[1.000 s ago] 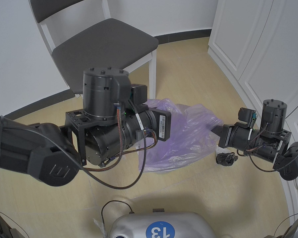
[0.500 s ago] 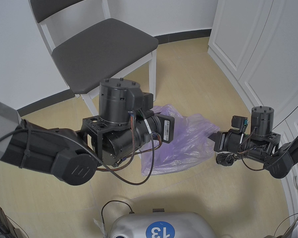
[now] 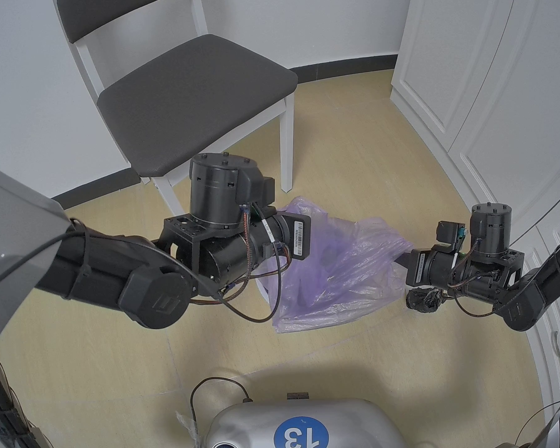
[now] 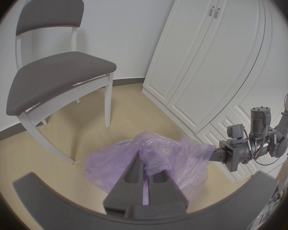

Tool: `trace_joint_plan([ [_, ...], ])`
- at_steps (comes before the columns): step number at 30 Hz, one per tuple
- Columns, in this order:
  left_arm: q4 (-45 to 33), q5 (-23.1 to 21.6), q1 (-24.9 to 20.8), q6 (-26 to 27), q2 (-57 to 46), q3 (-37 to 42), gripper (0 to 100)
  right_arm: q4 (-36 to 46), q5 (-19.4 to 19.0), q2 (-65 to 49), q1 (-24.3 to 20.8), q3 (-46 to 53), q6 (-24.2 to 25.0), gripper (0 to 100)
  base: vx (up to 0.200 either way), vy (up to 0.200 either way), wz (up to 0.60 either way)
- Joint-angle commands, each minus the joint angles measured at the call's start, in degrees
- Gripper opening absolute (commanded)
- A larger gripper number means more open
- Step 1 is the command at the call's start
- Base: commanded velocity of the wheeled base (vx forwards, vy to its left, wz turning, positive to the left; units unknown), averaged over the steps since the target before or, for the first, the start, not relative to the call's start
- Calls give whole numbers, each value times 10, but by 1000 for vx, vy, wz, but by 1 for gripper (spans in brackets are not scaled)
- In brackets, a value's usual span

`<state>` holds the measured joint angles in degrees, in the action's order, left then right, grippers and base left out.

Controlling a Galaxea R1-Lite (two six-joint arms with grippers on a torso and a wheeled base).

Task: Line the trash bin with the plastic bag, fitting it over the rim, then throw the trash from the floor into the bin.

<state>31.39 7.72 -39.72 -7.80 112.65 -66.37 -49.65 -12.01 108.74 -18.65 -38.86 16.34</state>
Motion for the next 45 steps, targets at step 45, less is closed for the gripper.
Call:
trace_joint_plan([
  [45,136,-51,116,-78,119,2,0,-1,-58,33,34,-11,-2,0,0,0,0],
])
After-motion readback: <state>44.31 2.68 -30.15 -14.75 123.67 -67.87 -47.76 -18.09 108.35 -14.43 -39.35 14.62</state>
